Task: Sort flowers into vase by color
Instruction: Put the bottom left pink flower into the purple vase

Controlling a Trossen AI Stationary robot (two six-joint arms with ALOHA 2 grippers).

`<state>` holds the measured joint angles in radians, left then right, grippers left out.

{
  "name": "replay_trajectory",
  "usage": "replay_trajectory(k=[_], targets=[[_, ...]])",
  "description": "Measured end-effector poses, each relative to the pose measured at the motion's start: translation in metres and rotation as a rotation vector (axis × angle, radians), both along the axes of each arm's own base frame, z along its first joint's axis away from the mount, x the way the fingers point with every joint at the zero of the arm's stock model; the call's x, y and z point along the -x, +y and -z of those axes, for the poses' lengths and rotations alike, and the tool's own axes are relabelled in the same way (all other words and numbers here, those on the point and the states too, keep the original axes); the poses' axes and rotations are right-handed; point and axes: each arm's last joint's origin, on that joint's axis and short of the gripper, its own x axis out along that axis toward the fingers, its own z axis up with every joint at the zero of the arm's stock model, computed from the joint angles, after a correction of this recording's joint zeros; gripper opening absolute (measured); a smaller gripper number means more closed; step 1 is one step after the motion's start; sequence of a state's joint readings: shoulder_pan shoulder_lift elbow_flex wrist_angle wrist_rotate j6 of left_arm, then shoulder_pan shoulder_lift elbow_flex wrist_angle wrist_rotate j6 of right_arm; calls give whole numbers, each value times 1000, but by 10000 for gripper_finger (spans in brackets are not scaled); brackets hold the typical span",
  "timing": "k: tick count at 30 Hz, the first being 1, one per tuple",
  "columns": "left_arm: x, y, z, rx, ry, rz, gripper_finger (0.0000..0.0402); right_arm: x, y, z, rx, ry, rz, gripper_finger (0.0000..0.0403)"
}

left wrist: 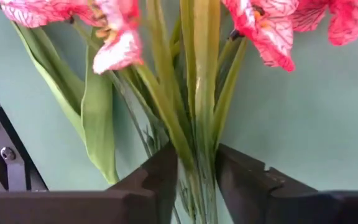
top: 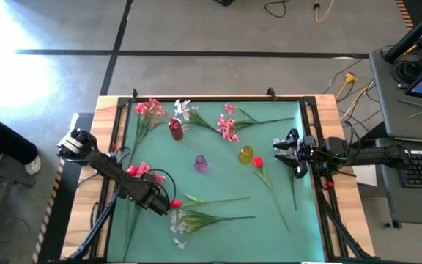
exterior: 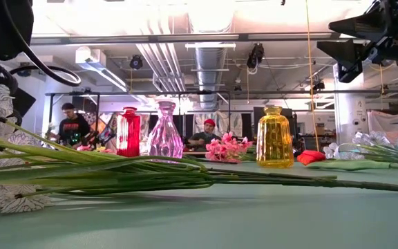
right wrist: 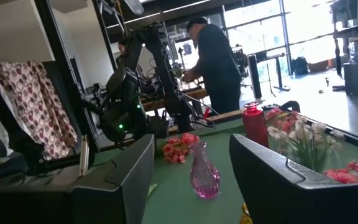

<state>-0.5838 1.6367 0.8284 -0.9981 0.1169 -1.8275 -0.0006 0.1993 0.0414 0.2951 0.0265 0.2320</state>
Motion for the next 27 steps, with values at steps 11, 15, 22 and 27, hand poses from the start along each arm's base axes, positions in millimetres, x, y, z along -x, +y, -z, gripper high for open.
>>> replay_trajectory(k=[11, 15, 22, 27], targets=[[-6, -4, -9, 21, -20, 47, 6, 0, 0, 0, 0, 0, 0, 203], [-9, -6, -22, 36, -37, 66, 1, 0, 0, 0, 0, 0, 0, 203], [-14, -5, -65, -3, -169, 101, 0, 0, 0, 0, 0, 0, 0, 203], [-17, -1, -107, -95, -389, 124, 0, 0, 0, 0, 8, 0, 2, 203]])
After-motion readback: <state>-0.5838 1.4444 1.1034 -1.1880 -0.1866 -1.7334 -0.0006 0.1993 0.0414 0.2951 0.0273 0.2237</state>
